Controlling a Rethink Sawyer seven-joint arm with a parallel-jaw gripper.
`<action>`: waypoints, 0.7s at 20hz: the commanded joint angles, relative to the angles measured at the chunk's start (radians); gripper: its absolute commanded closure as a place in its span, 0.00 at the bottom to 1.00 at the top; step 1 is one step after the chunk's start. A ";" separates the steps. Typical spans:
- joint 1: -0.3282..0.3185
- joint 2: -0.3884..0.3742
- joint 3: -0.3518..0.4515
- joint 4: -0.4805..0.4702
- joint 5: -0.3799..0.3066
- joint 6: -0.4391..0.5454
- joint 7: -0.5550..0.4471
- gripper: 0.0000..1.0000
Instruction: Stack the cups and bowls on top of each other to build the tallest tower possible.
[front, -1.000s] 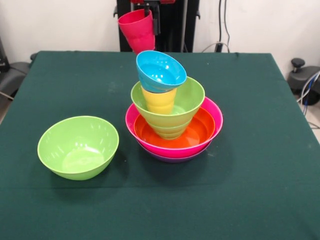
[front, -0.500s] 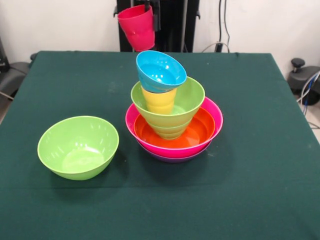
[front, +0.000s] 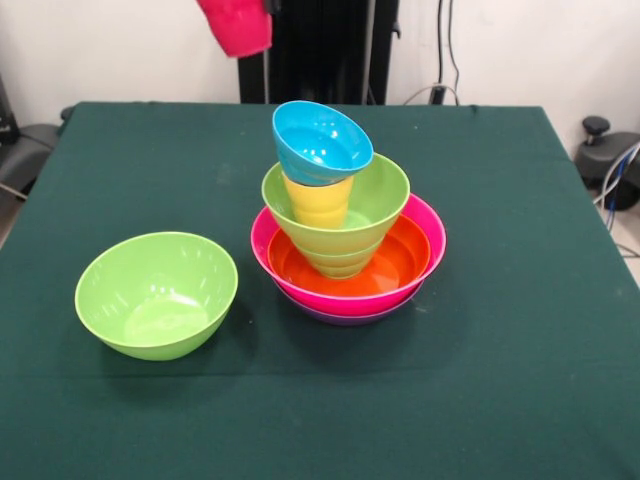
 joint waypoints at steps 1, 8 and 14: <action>0.032 -0.040 0.091 0.056 0.059 0.128 -0.128 1.00; 0.106 -0.033 0.062 0.015 0.060 0.156 -0.062 1.00; 0.197 0.034 -0.005 -0.064 -0.002 0.163 0.011 1.00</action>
